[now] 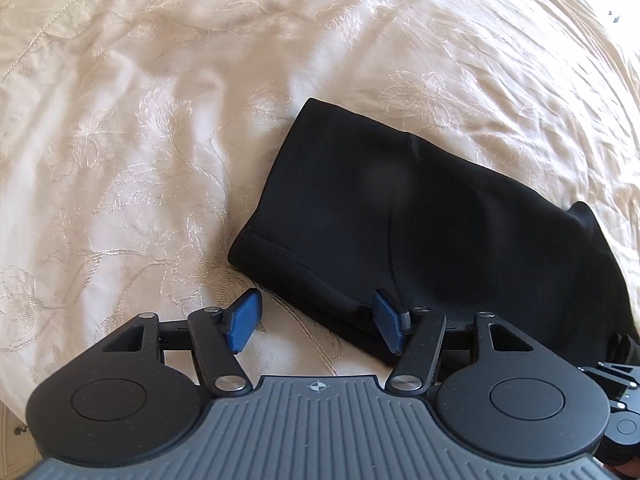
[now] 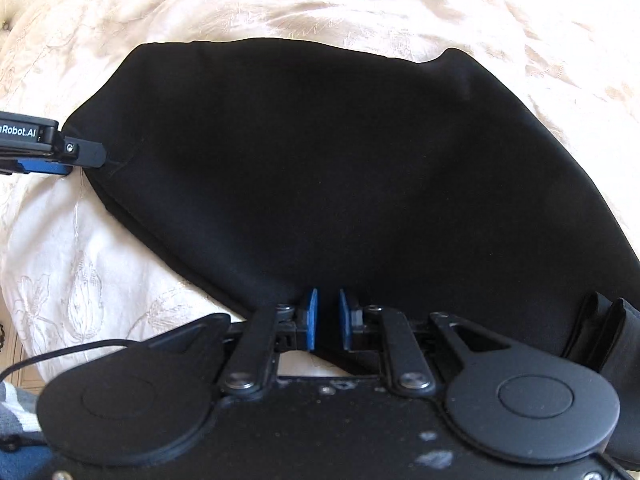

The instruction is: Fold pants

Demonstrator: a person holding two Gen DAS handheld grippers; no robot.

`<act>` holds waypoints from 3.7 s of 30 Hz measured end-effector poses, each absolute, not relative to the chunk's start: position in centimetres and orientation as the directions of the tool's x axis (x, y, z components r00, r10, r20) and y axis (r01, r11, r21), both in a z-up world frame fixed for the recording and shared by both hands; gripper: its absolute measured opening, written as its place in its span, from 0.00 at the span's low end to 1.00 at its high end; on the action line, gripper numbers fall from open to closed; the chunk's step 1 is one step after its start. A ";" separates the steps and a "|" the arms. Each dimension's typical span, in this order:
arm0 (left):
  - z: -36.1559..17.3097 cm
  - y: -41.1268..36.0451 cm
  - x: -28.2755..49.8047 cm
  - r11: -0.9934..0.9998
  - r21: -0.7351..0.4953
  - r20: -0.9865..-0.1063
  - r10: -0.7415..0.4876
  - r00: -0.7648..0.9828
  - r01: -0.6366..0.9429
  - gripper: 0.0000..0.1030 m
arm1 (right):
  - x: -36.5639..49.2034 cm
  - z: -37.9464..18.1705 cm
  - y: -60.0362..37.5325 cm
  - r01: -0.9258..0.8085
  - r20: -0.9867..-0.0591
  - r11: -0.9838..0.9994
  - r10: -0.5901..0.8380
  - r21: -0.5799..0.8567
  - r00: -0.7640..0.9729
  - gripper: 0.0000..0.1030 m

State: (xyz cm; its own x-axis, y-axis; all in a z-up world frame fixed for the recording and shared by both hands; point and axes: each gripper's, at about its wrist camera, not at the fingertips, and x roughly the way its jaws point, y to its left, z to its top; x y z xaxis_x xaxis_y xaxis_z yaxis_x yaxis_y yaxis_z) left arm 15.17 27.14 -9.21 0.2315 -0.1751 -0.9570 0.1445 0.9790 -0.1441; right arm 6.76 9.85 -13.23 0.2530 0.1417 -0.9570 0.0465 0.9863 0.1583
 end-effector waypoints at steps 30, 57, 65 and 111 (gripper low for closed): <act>-5.3 22.0 14.6 0.947 -0.152 -0.899 -0.252 0.359 0.283 0.10 | 4.0 -12.0 8.9 0.122 -0.948 0.979 0.118 0.160 0.297 0.15; 5.6 1.5 -2.7 0.715 0.222 -0.667 -0.385 0.638 0.663 0.10 | -8.9 -6.2 -13.9 0.329 -0.855 0.867 0.183 0.373 0.486 0.16; -1.0 -8.4 -7.7 0.591 0.207 -0.750 -0.416 0.514 0.780 0.10 | -15.8 -8.0 -21.0 0.474 -0.875 0.808 0.101 0.350 0.473 0.16; -4.9 -1.5 0.6 0.765 0.008 -0.928 -0.234 0.290 0.644 0.26 | -11.5 -12.8 -23.4 0.563 -0.885 0.734 0.112 0.380 0.452 0.39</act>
